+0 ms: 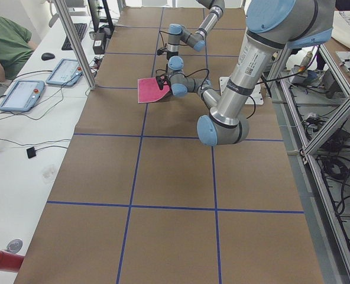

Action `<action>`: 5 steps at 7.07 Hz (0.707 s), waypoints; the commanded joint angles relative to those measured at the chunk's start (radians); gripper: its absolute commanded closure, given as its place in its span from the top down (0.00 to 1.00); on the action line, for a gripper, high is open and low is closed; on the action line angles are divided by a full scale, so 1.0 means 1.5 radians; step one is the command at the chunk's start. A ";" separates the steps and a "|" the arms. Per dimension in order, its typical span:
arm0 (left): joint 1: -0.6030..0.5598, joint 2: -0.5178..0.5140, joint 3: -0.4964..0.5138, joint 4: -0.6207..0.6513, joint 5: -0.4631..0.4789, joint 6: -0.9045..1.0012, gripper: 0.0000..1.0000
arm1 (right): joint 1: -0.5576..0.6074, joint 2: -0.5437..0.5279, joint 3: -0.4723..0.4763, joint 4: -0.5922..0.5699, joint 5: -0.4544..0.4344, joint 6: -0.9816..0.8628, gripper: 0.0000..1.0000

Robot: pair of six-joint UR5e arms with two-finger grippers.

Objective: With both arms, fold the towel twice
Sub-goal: 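Grasp the towel's far corner with the right gripper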

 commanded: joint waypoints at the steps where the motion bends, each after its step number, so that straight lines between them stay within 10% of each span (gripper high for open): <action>1: 0.001 0.000 0.000 0.000 0.000 0.000 0.00 | 0.000 0.000 -0.004 0.001 0.001 0.001 0.81; 5: 0.001 0.000 -0.002 0.000 0.000 0.000 0.00 | 0.000 0.001 -0.004 0.001 0.001 0.001 0.52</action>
